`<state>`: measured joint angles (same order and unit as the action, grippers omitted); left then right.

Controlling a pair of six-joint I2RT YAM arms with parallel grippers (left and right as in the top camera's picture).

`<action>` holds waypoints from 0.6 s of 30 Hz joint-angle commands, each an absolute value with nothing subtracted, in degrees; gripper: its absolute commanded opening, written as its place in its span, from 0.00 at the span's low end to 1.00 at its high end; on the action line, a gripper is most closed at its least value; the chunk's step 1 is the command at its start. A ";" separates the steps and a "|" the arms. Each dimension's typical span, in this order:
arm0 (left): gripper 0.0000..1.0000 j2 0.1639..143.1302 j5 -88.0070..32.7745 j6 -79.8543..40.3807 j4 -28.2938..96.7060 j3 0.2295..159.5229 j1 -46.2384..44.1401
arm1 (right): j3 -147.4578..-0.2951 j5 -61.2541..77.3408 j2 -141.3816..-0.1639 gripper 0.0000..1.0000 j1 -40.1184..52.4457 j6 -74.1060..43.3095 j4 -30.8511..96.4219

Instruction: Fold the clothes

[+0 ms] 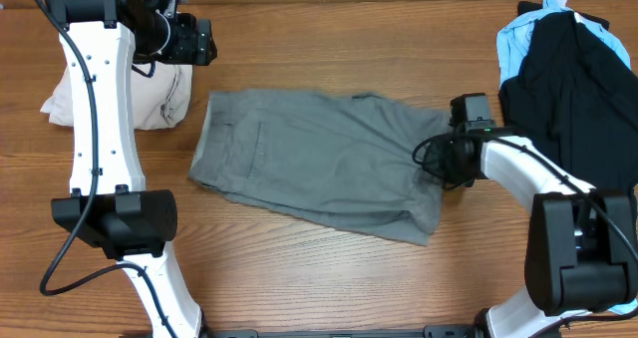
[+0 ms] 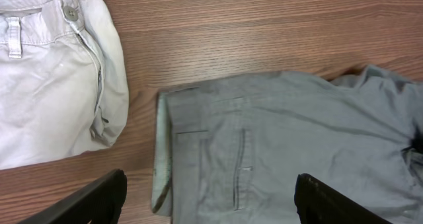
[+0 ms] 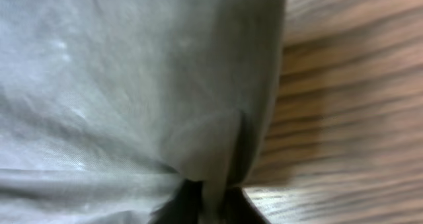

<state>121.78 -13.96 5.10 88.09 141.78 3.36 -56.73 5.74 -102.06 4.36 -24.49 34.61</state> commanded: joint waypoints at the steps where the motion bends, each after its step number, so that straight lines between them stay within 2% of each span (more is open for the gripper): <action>1: 0.83 122.17 -14.55 5.98 88.01 141.53 2.85 | -59.16 3.09 -103.20 0.04 -1.61 -24.69 37.60; 7: 0.83 122.17 -14.66 5.98 87.81 141.51 2.42 | -67.57 12.25 -103.20 0.04 -9.04 -13.82 41.91; 12: 0.84 122.19 -14.66 6.00 87.68 141.51 2.20 | -71.40 13.80 -103.20 0.04 -10.02 -11.68 44.23; 13: 0.83 122.26 -14.66 6.00 87.70 141.51 2.22 | -71.40 13.82 -103.20 0.07 -9.80 -11.70 44.29; 14: 0.84 122.26 -14.66 6.00 87.72 141.51 2.20 | -71.40 13.80 -103.20 0.11 -9.69 -11.70 44.51; 16: 0.84 122.50 -14.66 6.00 87.81 141.51 2.07 | -71.37 14.33 -103.22 0.30 -9.61 -11.70 45.01; 17: 0.84 122.58 -14.66 6.02 87.99 141.47 1.87 | -71.40 14.79 -103.20 0.48 -9.61 -11.73 45.43; 18: 0.84 122.80 -14.63 6.02 88.05 141.36 1.69 | -71.40 15.25 -103.20 0.70 -9.61 -11.73 45.82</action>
